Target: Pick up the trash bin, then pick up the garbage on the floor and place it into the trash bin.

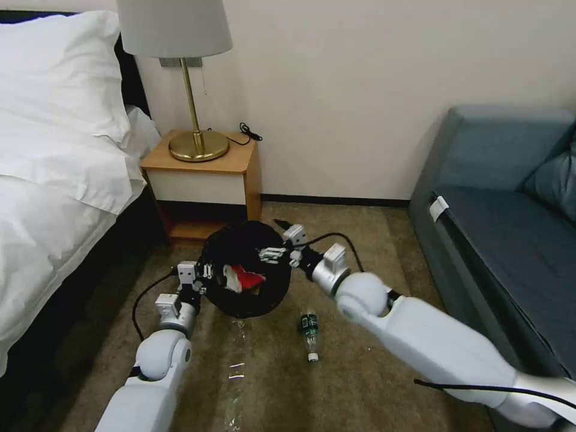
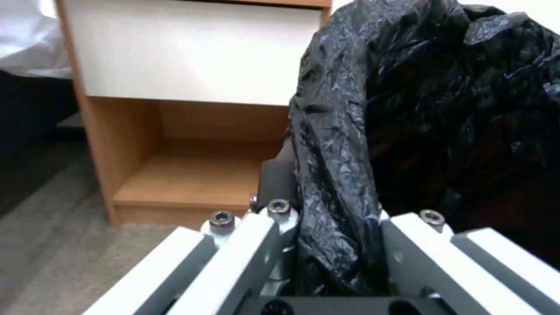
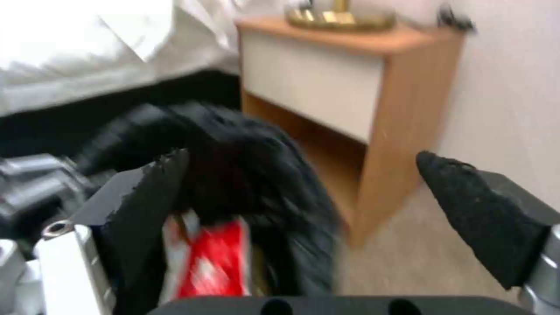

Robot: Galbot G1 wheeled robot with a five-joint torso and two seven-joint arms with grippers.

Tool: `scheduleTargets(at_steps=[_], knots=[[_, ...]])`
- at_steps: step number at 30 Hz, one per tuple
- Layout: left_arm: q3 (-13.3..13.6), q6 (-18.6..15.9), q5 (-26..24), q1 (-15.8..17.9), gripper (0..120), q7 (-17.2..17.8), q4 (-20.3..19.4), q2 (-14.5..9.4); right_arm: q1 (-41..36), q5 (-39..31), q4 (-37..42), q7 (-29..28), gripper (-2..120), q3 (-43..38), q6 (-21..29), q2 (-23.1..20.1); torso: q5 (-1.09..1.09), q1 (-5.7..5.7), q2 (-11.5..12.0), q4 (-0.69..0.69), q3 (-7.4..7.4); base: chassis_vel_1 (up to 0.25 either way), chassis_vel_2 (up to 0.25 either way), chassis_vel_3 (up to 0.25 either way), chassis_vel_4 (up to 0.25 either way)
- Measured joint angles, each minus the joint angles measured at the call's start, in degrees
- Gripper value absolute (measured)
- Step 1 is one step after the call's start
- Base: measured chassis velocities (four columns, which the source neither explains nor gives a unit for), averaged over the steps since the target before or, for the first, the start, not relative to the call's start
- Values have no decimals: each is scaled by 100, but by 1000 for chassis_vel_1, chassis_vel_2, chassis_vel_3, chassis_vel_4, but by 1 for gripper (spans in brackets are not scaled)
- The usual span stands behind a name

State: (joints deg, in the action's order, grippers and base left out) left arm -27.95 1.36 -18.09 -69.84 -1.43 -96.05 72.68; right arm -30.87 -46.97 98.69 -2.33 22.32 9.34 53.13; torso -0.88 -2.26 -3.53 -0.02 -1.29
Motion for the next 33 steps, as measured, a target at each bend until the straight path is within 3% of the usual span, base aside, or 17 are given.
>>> scheduleTargets(at_steps=[6, 14, 26, 33], knots=[[-205, 25, -138, -199, 4, 1, -112, -163, -119, -162, -65, 13, 100, -51, 1063, -408, 2, 0, 0, 0, 0, 0, 0, 0, 0], [-300, 220, -147, -321, 4, -18, 5, -112, -190, -680, -338, -275, 100, 199, 1956, -454, 1, 0, 0, 1, 0, 0, 0, 0, 0], [-289, 221, -93, -478, 4, -42, -61, -81, -353, -1073, -481, -338, 100, 423, 2808, -444, 1, 0, 0, 0, 0, 0, 0, 0, 0], [-308, 229, 46, -691, 4, -66, -267, -89, -332, -854, -1208, 99, 100, 562, 2834, -163, 1, 0, 0, 0, 0, 0, 0, 0, 0]])
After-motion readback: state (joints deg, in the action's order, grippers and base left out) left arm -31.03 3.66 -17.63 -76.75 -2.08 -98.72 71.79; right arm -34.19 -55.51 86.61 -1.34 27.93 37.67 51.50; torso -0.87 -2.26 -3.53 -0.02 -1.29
